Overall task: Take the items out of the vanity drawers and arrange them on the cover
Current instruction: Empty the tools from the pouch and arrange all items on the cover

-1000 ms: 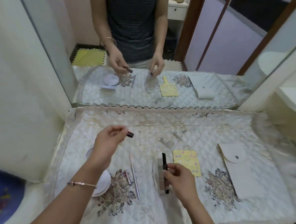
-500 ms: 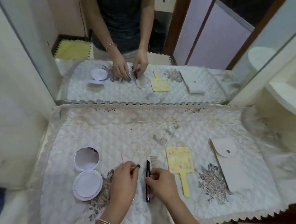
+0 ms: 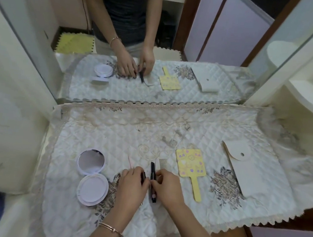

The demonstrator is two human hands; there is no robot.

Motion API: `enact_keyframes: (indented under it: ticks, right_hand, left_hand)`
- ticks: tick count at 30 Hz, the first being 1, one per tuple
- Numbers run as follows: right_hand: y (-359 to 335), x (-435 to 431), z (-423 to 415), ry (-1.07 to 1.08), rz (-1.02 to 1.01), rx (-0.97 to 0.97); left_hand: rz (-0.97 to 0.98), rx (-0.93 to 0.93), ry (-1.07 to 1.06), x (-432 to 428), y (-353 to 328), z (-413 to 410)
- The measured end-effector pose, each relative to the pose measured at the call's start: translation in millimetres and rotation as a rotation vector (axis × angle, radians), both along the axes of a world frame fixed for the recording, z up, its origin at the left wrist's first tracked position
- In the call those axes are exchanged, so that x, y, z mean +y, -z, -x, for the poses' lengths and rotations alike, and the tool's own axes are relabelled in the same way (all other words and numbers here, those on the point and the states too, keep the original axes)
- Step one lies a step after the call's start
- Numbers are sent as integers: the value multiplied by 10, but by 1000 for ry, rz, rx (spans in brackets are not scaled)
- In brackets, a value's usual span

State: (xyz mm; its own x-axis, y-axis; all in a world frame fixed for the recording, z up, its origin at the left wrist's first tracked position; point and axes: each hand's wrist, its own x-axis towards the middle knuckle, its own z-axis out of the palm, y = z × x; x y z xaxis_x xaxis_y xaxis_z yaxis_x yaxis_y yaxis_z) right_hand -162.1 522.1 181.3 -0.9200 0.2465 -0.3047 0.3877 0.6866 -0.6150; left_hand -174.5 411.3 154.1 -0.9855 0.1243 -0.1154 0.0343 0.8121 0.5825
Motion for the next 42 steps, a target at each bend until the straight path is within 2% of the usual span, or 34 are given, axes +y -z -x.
enact_keyframes:
  ticks: [4, 13, 20, 24, 27, 32, 35, 37, 42]
  right_hand:
    - [3, 40, -82, 35, 26, -8]
    - [-35, 500, -422, 193, 44, 61]
    - [-64, 1405, -666, 237, -45, 125]
    - [-62, 2152, -529, 174, -170, 200]
    - [4, 2801, -282, 69, -295, 221]
    - [5, 3545, 155, -257, -385, 212]
    - [20, 3687, 353, -496, -371, 194]
    - [7, 3718, 424, -629, -378, 213]
    - [6, 3750, 604, -711, -391, 320]
  left_hand:
    - [17, -2, 47, -44, -53, -7]
    - [-4, 156, 189, -83, -77, -114]
    - [268, 157, 337, 375, -233, -104]
    - [230, 171, 336, 986, -264, 82]
    - [167, 154, 278, 1661, -297, 176]
    - [86, -32, 188, 2630, -283, 127]
    - [113, -134, 150, 2906, -236, 125]
    - [207, -205, 168, 2999, -197, 145]
    - [231, -301, 93, 3091, -174, 169]
